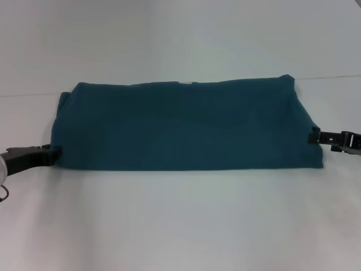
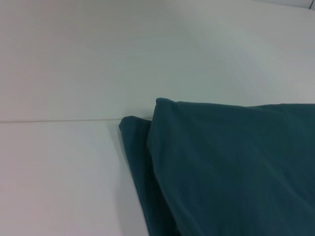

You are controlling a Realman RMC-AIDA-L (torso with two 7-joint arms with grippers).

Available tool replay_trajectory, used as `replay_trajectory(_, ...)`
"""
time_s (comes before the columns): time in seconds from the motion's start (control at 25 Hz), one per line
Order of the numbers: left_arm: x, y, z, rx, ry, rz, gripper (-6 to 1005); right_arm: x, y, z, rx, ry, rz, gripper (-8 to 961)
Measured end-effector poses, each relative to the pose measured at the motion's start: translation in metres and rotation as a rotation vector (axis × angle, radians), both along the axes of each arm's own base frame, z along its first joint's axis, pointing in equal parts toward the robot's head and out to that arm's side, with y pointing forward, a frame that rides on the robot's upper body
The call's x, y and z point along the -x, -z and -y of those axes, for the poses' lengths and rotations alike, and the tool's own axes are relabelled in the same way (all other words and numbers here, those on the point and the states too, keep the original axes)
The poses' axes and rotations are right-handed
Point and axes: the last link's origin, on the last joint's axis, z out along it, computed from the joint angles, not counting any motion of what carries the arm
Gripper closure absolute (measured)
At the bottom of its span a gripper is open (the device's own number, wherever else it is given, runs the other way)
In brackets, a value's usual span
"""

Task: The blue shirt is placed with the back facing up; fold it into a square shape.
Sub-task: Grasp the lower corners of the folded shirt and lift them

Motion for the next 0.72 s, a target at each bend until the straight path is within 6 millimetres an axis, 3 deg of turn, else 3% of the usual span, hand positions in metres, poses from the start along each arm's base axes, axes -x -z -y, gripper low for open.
replay_trajectory(0.24,0.0,0.0,0.0,0.001,0.001,-0.003,751,-0.001,0.001,0.0,-0.002,0.005,0.0,88)
replay_trajectory(0.44,-0.001,0.0,0.0,0.004,0.004,0.001,972,-0.003,0.004,0.0,-0.003,0.017,0.011,92)
replay_trajectory(0.72,-0.002,-0.001,0.0,0.007,0.007,0.002,988,0.0,0.014,-0.004,-0.002,0.017,0.021,97)
